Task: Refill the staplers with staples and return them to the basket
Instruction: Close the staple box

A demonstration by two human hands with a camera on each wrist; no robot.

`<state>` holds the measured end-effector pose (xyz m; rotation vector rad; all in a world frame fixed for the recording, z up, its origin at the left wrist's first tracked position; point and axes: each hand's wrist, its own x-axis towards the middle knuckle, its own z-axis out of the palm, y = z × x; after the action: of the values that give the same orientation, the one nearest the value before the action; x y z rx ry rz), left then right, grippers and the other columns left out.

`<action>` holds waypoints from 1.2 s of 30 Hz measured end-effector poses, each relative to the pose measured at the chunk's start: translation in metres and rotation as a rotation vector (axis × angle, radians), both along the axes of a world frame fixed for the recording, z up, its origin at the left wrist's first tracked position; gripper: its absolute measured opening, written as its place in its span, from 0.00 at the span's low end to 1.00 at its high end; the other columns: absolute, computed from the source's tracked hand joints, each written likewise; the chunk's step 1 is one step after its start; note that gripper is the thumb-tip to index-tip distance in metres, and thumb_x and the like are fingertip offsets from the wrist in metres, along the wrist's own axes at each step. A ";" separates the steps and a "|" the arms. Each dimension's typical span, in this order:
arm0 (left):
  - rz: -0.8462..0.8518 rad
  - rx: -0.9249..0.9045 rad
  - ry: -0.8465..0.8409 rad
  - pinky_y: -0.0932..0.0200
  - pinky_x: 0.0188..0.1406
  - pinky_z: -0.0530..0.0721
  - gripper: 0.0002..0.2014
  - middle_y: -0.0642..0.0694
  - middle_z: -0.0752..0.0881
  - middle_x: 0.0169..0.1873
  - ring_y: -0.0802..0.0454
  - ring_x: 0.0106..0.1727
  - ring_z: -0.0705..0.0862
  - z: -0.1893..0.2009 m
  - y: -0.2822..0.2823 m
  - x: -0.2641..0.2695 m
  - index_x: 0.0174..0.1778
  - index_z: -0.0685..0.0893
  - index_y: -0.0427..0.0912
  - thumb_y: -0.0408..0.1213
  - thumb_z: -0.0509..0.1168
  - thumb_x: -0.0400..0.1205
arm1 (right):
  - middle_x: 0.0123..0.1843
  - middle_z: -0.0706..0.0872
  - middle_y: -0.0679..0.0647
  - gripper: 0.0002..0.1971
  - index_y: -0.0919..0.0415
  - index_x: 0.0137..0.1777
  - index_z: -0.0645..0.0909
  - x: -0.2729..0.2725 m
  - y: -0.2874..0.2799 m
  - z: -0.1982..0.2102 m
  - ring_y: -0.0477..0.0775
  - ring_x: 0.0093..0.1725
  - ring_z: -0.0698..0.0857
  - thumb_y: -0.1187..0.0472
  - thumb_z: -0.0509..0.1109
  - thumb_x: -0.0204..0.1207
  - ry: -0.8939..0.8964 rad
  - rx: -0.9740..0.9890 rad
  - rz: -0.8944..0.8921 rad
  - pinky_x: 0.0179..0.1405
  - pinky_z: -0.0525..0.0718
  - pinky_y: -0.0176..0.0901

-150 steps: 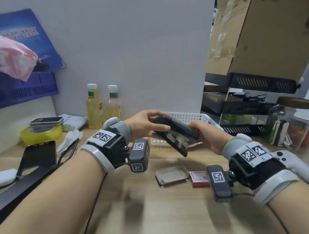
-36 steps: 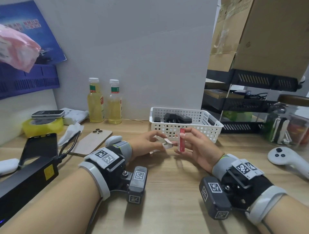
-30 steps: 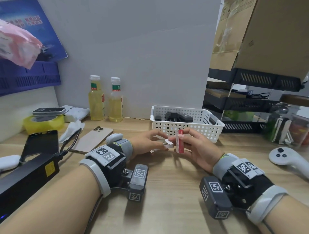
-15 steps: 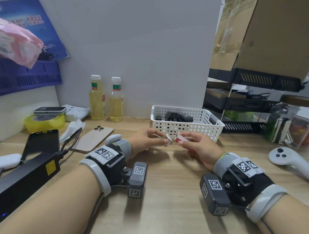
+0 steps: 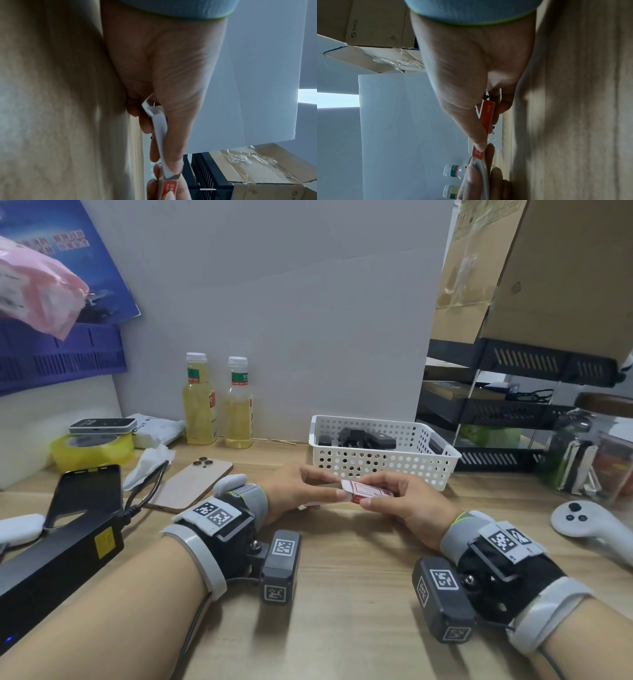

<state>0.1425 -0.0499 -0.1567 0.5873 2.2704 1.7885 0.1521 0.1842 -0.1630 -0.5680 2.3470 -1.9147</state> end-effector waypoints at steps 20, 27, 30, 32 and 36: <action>-0.185 -0.189 -0.048 0.58 0.59 0.84 0.19 0.40 0.89 0.61 0.53 0.55 0.87 0.002 0.006 0.001 0.63 0.82 0.39 0.31 0.76 0.77 | 0.51 0.92 0.59 0.19 0.59 0.58 0.88 0.012 -0.004 0.007 0.49 0.48 0.89 0.74 0.81 0.68 0.014 0.074 0.102 0.52 0.88 0.42; -0.062 -0.032 -0.052 0.59 0.47 0.86 0.28 0.38 0.89 0.55 0.48 0.47 0.88 -0.001 0.002 -0.006 0.64 0.80 0.42 0.25 0.79 0.69 | 0.53 0.93 0.61 0.19 0.57 0.57 0.87 -0.001 -0.005 -0.003 0.50 0.48 0.89 0.65 0.84 0.65 0.038 0.093 -0.031 0.56 0.84 0.45; 0.061 0.184 -0.133 0.47 0.56 0.88 0.26 0.36 0.85 0.49 0.41 0.47 0.88 -0.006 -0.004 -0.010 0.62 0.82 0.37 0.21 0.79 0.69 | 0.53 0.92 0.61 0.18 0.58 0.56 0.87 -0.007 0.000 -0.006 0.49 0.43 0.87 0.67 0.84 0.67 0.033 0.042 -0.165 0.52 0.85 0.45; 0.093 0.329 -0.210 0.48 0.52 0.91 0.27 0.32 0.86 0.51 0.37 0.49 0.90 -0.008 -0.008 -0.011 0.60 0.83 0.33 0.22 0.80 0.65 | 0.53 0.92 0.62 0.18 0.58 0.55 0.87 -0.010 0.003 -0.008 0.52 0.45 0.87 0.67 0.84 0.65 -0.001 -0.001 -0.212 0.54 0.84 0.52; 0.102 0.366 -0.187 0.54 0.43 0.92 0.27 0.29 0.90 0.51 0.40 0.48 0.93 -0.009 -0.011 -0.011 0.60 0.84 0.28 0.26 0.79 0.63 | 0.50 0.91 0.60 0.19 0.60 0.55 0.87 -0.011 0.004 -0.010 0.58 0.48 0.86 0.66 0.84 0.63 -0.067 -0.083 -0.214 0.58 0.82 0.60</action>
<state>0.1319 -0.0610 -0.1653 0.3449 1.8952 2.2267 0.1406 0.1883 -0.1731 -0.2605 2.3809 -2.0908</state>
